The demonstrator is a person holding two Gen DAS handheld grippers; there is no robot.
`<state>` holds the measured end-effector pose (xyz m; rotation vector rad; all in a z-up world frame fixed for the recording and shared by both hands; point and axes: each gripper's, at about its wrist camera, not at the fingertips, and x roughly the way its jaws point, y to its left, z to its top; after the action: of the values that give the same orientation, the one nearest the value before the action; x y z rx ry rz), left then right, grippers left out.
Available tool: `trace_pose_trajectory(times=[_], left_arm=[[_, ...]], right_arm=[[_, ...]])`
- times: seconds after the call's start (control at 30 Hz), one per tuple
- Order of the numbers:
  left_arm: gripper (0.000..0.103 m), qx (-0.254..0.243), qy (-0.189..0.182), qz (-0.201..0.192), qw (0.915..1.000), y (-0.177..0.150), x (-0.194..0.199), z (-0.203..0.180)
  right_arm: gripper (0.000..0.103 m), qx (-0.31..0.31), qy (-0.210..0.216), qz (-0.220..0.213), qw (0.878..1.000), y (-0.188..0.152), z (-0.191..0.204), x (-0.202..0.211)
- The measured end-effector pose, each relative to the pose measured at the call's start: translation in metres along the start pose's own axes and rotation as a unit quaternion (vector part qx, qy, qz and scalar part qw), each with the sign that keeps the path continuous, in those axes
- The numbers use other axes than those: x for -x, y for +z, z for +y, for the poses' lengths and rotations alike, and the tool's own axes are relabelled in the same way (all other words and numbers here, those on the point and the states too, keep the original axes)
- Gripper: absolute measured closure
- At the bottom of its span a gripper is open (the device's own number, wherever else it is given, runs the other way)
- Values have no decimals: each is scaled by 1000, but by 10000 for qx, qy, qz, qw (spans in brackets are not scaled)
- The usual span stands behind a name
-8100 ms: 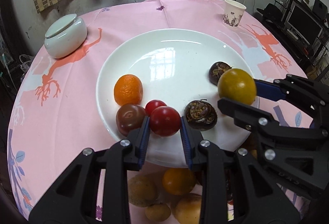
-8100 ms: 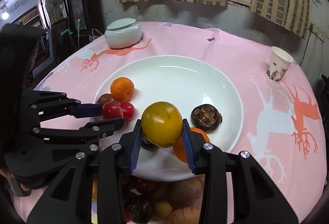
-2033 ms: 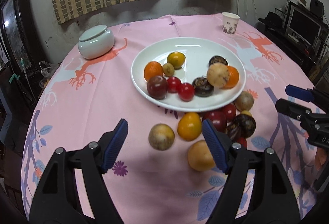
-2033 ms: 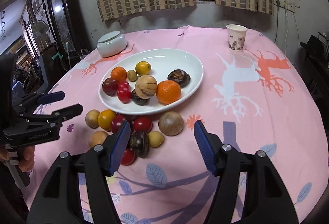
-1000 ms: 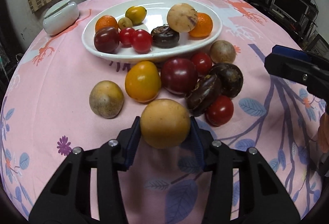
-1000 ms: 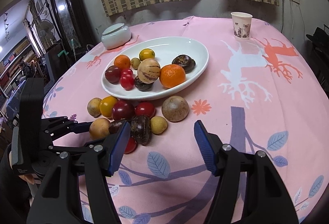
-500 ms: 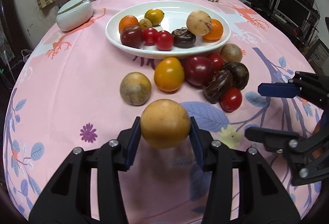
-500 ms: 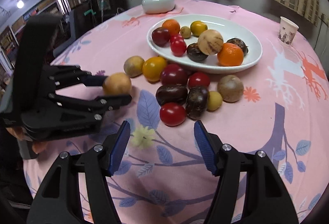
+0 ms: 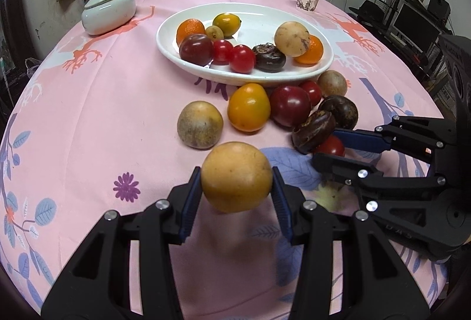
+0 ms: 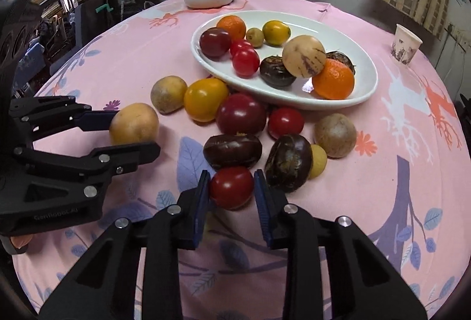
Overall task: Organize fruits
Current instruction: 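Grasp a large pale yellow fruit with the left tool while the right tool grasps a red tomato, then carry the pale yellow fruit and red tomato onto the plate and open both tools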
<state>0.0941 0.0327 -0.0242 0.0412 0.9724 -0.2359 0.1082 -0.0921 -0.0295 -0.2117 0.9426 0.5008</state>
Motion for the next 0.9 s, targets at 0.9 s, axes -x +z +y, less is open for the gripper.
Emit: trace_pose_trajectory(times=[0.9], left_arm=[[57,-209,183,-590,9979,81,43,-20]], right_arm=[[73,-574,47,-1558,9861,50,-63,86]])
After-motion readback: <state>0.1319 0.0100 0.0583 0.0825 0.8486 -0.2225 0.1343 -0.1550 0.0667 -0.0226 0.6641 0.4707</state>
